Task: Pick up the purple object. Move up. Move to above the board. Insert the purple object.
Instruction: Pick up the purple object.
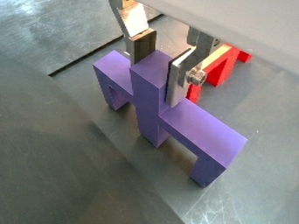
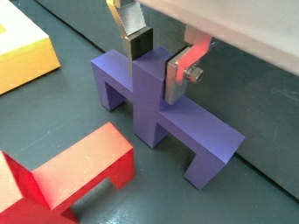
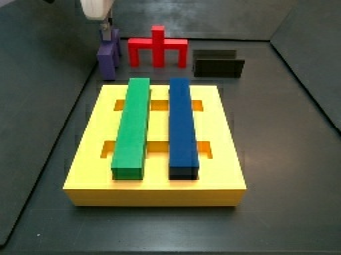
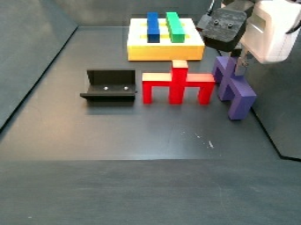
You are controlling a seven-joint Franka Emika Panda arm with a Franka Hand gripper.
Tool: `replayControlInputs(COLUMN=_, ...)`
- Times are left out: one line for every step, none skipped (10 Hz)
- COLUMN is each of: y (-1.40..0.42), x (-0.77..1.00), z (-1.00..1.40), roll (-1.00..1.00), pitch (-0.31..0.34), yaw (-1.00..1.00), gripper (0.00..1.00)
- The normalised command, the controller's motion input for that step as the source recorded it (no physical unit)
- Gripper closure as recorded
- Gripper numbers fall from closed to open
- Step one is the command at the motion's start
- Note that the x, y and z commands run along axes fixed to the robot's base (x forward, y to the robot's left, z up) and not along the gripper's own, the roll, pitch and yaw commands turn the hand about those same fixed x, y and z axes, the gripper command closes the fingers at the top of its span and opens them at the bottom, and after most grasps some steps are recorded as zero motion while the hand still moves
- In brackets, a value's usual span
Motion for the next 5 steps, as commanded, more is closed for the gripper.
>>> replayControlInputs(y=0.00, x=0.00, z=0.00, roll=0.00, pitch=0.000, yaw=0.00, gripper=1.00)
replayControlInputs(y=0.00, x=0.00, z=0.00, roll=0.00, pitch=0.000, yaw=0.00, gripper=1.00)
replayControlInputs(y=0.00, x=0.00, z=0.00, roll=0.00, pitch=0.000, yaw=0.00, gripper=1.00)
replayControlInputs(y=0.00, x=0.00, z=0.00, roll=0.00, pitch=0.000, yaw=0.00, gripper=1.00)
replayControlInputs(y=0.00, x=0.00, z=0.00, roll=0.00, pitch=0.000, yaw=0.00, gripper=1.00)
